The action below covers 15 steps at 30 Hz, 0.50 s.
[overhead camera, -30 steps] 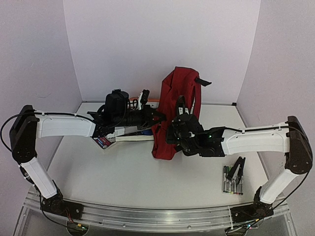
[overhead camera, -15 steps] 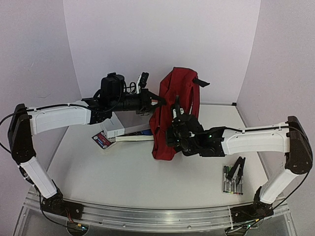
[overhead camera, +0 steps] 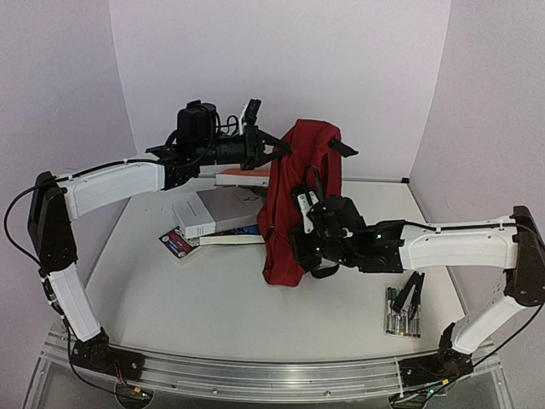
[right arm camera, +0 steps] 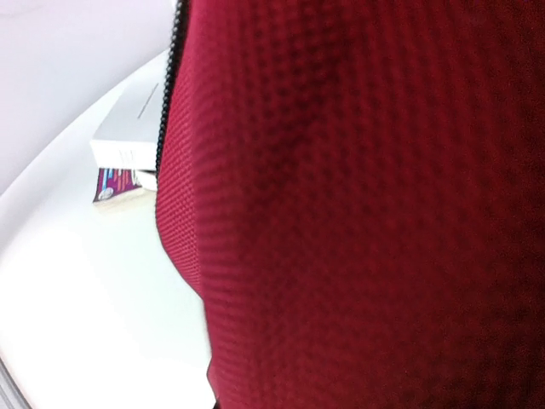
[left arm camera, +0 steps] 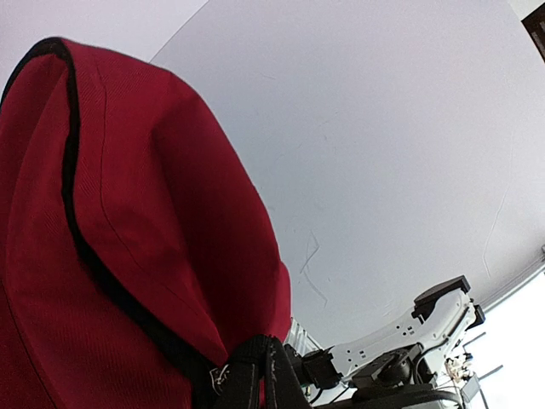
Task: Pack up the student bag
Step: Unzip the student bag at the center of the board.
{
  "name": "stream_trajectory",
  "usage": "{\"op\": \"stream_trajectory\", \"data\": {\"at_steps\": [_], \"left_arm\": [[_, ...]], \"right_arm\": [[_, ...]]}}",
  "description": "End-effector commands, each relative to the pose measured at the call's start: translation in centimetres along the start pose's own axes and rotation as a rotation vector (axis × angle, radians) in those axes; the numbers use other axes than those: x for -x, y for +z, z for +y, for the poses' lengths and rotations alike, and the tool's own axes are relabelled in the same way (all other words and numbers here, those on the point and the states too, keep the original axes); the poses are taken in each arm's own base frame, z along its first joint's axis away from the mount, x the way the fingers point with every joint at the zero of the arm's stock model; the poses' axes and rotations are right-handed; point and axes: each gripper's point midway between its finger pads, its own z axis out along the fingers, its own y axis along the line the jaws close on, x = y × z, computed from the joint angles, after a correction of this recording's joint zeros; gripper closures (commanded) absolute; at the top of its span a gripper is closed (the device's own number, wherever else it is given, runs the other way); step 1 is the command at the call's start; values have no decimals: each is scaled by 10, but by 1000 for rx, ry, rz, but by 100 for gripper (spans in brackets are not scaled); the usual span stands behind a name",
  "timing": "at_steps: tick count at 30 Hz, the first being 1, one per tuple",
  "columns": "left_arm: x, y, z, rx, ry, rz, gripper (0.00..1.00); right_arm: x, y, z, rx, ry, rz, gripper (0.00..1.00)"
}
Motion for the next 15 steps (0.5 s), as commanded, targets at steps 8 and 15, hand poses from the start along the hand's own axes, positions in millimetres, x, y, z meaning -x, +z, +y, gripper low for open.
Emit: {"op": "stream_trajectory", "data": {"at_steps": [8,15], "left_arm": [[48,-11,-26,-124,111,-99,100],[31,-18,-24,-137,80,-70,100]], "right_arm": [[-8,-34,-10,8,59,47,71],[63,-73,-16,0,169,-119,31]]}}
